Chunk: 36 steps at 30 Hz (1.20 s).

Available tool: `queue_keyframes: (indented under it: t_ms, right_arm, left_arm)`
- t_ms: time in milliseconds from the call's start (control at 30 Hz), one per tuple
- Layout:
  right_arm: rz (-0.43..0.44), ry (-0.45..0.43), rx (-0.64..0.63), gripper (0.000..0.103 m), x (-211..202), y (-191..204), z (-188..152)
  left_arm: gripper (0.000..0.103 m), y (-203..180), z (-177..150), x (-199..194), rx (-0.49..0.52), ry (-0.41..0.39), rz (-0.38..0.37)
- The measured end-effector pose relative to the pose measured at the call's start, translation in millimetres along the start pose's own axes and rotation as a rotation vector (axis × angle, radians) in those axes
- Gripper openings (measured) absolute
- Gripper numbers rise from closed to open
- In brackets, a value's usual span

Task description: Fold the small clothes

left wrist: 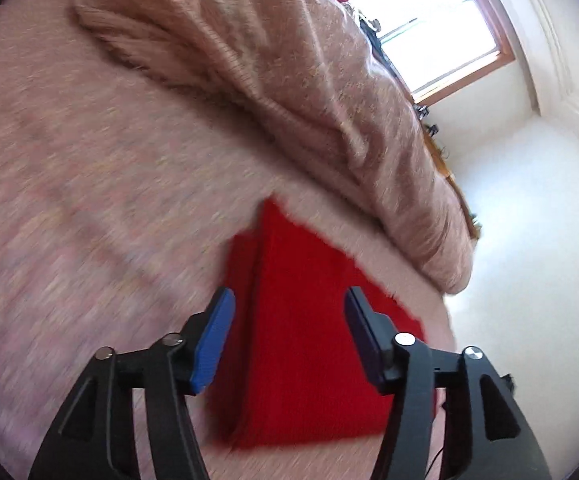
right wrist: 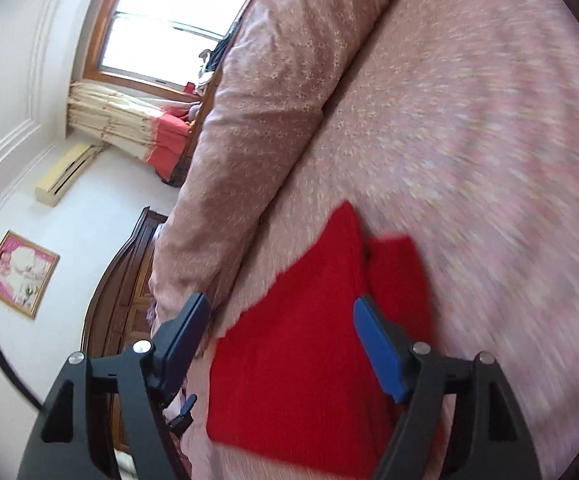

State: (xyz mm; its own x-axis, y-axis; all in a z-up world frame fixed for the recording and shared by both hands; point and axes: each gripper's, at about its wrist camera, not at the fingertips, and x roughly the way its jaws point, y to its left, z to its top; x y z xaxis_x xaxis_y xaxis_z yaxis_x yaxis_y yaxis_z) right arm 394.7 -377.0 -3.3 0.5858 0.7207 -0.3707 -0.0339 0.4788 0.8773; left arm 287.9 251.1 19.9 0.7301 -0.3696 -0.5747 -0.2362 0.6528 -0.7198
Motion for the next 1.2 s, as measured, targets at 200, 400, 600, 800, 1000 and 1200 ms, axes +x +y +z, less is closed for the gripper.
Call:
queue_keyframes:
  t_ms: [200,400,600,800,1000,1200]
  right_arm:
    - [-0.123,0.019,-0.019,0.080,-46,-31,-60]
    - [-0.096,0.067,-0.023,0.081,-43,-35,-83]
    - [-0.166,0.113,-0.105,0.081,-6,-21,-83]
    - [-0.133,0.071,-0.056,0.081,-2,-28,-72]
    - [-0.098,0.021,-0.005,0.081,8,-31,-56]
    - [-0.079,0.003,0.003,0.081,17,-27,-48]
  left_arm:
    - [0.054,19,-51,-3,-0.016,0.124,0.027]
    - [0.055,30,-74,19,-0.144,0.210,-0.108]
    - [0.071,11,-72,39,-0.133,0.227,-0.116]
    - [0.075,-8,-61,62,-0.111,0.226,-0.092]
    - [0.075,-8,-48,78,-0.169,0.179,-0.110]
    - [0.074,0,-46,71,-0.200,0.141,-0.139]
